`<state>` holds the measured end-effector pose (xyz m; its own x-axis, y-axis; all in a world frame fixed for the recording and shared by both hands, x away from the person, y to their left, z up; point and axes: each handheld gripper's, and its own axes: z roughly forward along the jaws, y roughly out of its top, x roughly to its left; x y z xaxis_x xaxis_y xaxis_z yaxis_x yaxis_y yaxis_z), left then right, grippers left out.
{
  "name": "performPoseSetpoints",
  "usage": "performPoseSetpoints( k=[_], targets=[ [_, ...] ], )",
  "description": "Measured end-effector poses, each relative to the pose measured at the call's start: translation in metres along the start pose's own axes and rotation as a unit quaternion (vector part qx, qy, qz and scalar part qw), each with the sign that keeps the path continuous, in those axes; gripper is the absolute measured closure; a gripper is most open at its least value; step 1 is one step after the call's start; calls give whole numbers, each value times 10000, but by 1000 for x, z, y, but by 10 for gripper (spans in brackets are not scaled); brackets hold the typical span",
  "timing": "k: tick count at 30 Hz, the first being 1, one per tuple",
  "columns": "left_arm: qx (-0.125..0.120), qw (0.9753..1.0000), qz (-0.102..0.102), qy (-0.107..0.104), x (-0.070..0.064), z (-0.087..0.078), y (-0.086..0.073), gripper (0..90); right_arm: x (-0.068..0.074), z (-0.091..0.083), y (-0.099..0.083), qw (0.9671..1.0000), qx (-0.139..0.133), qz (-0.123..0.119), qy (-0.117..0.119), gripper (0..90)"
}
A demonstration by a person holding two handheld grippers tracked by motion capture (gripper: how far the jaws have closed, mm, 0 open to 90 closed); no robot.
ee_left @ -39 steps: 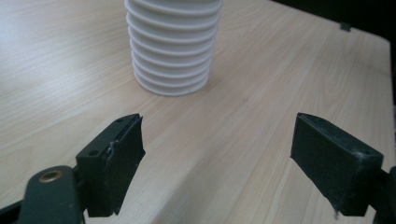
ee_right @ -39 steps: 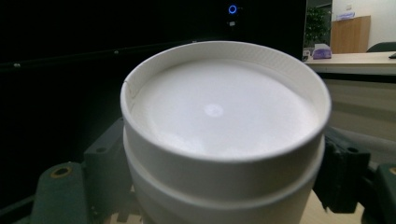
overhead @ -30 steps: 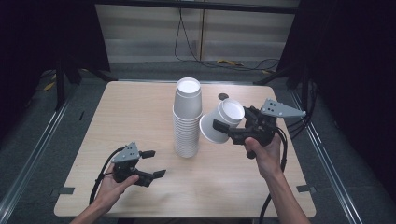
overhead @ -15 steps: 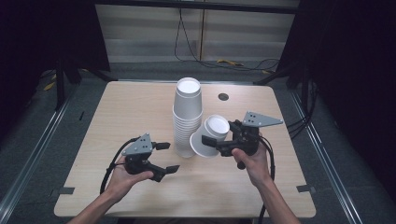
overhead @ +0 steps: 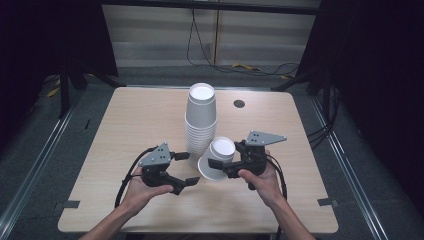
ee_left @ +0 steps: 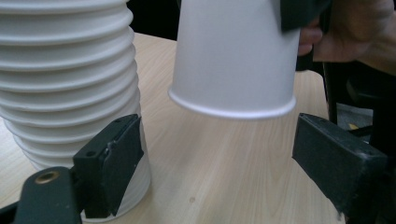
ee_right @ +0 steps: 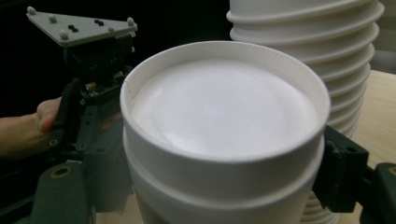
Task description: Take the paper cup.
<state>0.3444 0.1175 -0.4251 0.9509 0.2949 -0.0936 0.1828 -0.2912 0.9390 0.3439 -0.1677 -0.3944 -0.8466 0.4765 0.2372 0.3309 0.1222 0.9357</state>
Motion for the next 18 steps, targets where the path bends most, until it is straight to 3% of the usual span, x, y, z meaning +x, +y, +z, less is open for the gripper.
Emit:
performPoseSetpoints(
  k=[18],
  targets=[
    [71,9997,81,-230,-5,8,-3,156,3,16,-13,9997,157,92,174,209]
  ],
)
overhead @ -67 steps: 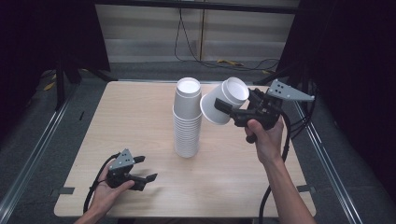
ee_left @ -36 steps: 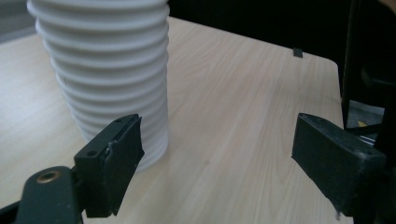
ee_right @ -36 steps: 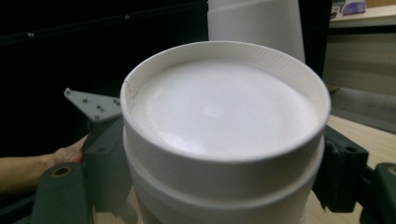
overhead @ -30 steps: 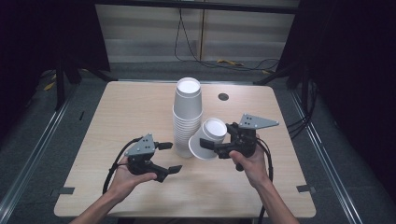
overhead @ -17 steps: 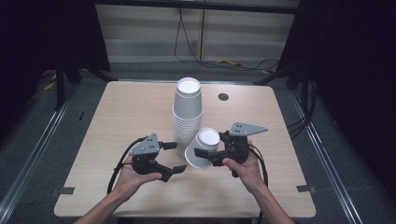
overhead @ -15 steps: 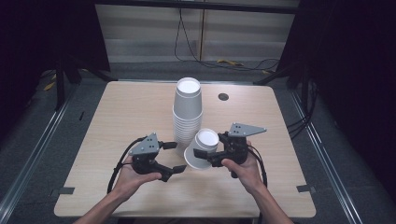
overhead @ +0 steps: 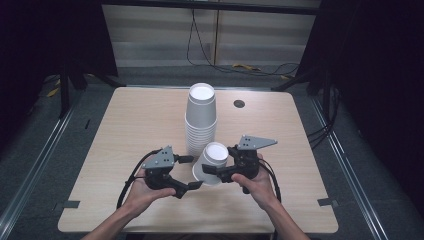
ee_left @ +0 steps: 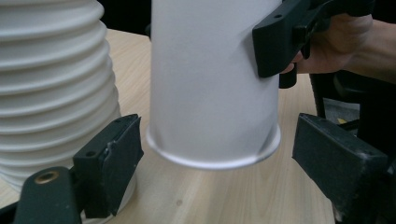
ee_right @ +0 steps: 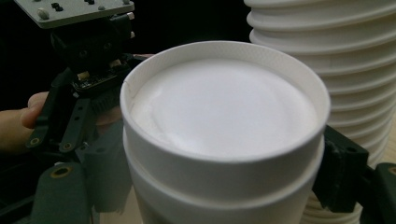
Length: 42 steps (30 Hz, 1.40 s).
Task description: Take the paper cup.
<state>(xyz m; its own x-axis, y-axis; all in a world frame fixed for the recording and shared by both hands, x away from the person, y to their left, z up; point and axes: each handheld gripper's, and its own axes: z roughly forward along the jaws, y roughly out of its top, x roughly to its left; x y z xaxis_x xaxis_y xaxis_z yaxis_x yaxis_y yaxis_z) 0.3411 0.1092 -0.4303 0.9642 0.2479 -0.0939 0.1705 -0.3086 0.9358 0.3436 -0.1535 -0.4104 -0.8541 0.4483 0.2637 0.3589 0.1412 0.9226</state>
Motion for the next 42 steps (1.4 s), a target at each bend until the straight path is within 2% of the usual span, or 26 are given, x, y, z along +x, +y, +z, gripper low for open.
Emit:
performPoseSetpoints(
  k=[8,16,30,35,42],
  targets=[
    [98,9999,-92,-27,-1,7,-4,156,3,9,-3,9999,75,-5,111,208],
    [158,9997,-156,65,-1,10,-6,155,5,16,-8,9998,121,42,163,209],
    [234,9995,-195,21,-3,14,-10,99,13,25,-10,9996,111,-26,246,209],
    [227,9994,-227,-130,-1,16,-13,93,16,28,-11,9994,138,-51,303,209],
    [305,9993,-185,-109,-1,14,-12,121,16,29,-13,9994,132,-24,317,209]
  ],
)
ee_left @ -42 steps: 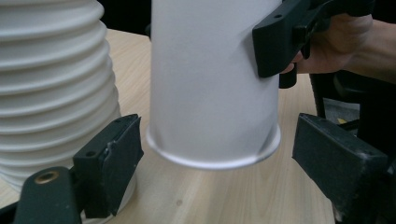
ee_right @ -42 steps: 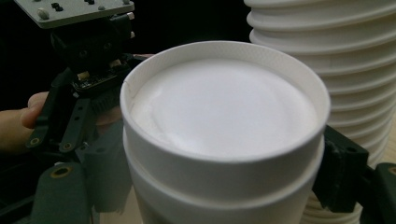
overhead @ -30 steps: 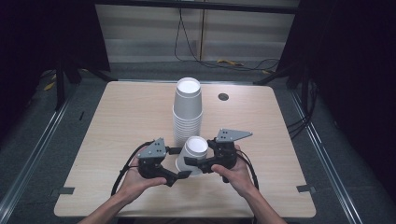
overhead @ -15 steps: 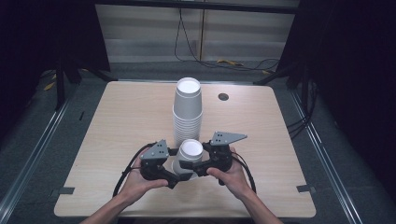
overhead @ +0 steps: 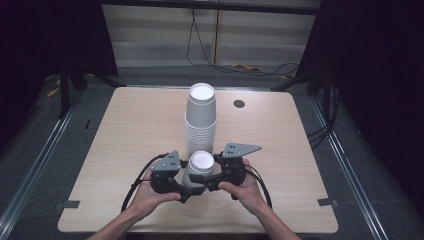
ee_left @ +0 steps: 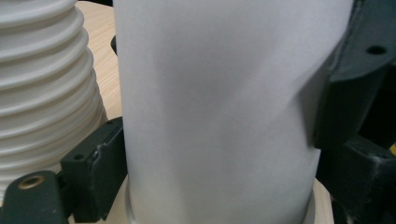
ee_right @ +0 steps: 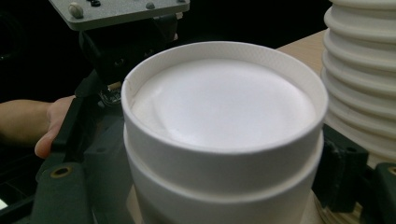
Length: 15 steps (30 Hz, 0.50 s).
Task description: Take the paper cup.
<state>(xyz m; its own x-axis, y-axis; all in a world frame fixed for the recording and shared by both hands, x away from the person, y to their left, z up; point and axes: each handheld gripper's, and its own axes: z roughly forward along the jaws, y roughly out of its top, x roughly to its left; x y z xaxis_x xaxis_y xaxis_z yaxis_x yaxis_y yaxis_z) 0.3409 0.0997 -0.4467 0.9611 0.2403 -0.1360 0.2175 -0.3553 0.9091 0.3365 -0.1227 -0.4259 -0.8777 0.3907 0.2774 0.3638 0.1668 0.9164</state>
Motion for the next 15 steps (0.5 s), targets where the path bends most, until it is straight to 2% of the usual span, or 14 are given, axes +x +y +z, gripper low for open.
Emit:
performPoseSetpoints(
  k=[2,3,8,15],
  targets=[
    [91,10000,25,-24,1,0,1,125,0,0,0,10000,1,1,-11,206],
    [143,9999,64,-15,1,-1,2,134,-1,0,0,10000,59,75,-4,203],
    [214,9997,126,-22,0,-1,2,146,-1,0,0,9998,145,114,48,196],
    [287,9995,91,-79,-1,0,1,148,-1,-2,2,9999,47,142,37,150]
  ],
)
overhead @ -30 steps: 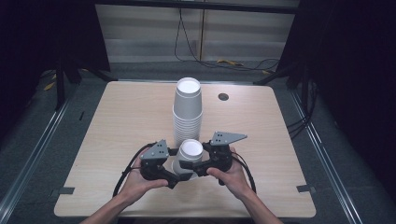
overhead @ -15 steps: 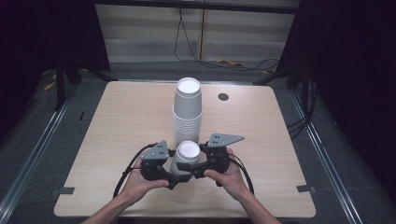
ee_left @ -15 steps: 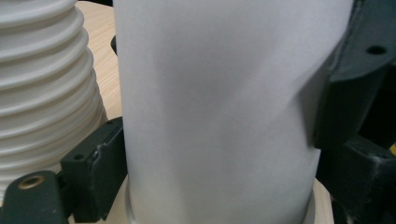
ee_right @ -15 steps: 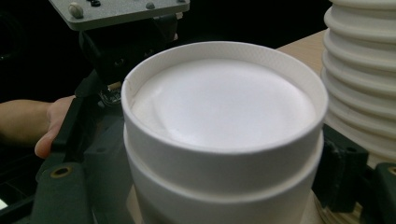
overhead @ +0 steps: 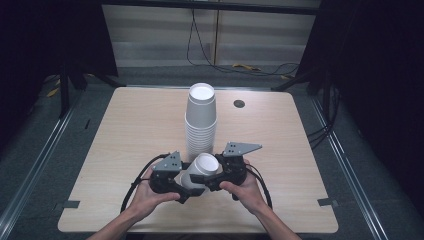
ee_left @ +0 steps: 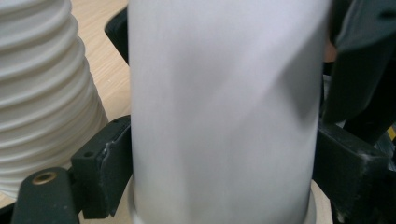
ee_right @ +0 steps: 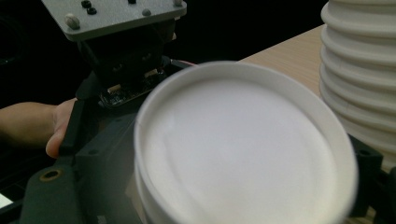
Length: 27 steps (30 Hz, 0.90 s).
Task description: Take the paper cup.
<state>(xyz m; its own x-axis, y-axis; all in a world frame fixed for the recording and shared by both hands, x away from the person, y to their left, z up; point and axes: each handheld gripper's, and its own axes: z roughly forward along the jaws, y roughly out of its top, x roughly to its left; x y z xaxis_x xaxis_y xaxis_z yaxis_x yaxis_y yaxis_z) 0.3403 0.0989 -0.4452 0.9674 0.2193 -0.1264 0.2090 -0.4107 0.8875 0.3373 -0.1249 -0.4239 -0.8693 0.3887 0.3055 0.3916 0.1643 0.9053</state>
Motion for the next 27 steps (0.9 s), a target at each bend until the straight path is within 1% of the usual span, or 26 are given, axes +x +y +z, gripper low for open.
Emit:
performPoseSetpoints(
  k=[2,3,4,9,10,11,15,17,18,20,22,24,27],
  targets=[
    [-6,10000,-11,-20,0,0,0,148,0,-1,0,10000,-3,23,5,143],
    [-23,10000,-53,-57,0,1,0,148,-1,-1,0,10000,1,41,-5,143],
    [-10,10000,-35,-47,1,1,0,148,-1,-1,0,10000,-7,92,9,151],
    [43,10000,-39,-63,1,0,-1,154,-3,0,-1,9999,-3,103,-7,138],
    [48,10000,-29,-62,1,0,-1,156,-3,0,-1,9999,-2,102,3,155],
    [82,9999,-45,-73,1,-1,-1,155,-3,0,-1,10000,-3,45,-75,222],
    [24,10000,-46,-82,1,1,-1,140,-3,-1,0,9999,17,98,-53,229],
    [-5,9999,-95,-116,0,2,-1,126,-2,-2,1,9999,9,88,-62,232],
    [-25,9999,-56,-117,0,3,-1,119,-2,-2,1,10000,18,64,-60,233],
    [-83,9999,-68,-136,0,3,-2,110,0,-2,2,10000,-5,30,-85,235],
    [-184,9998,-82,-89,-1,3,-2,101,0,-2,3,9999,-54,15,-99,236],
    [-212,9997,-82,-66,-1,4,-3,102,1,-2,3,9999,-50,24,-94,237],
    [-211,9997,-110,-100,-1,5,-3,108,2,0,3,10000,-59,-16,-78,237]
  ],
)
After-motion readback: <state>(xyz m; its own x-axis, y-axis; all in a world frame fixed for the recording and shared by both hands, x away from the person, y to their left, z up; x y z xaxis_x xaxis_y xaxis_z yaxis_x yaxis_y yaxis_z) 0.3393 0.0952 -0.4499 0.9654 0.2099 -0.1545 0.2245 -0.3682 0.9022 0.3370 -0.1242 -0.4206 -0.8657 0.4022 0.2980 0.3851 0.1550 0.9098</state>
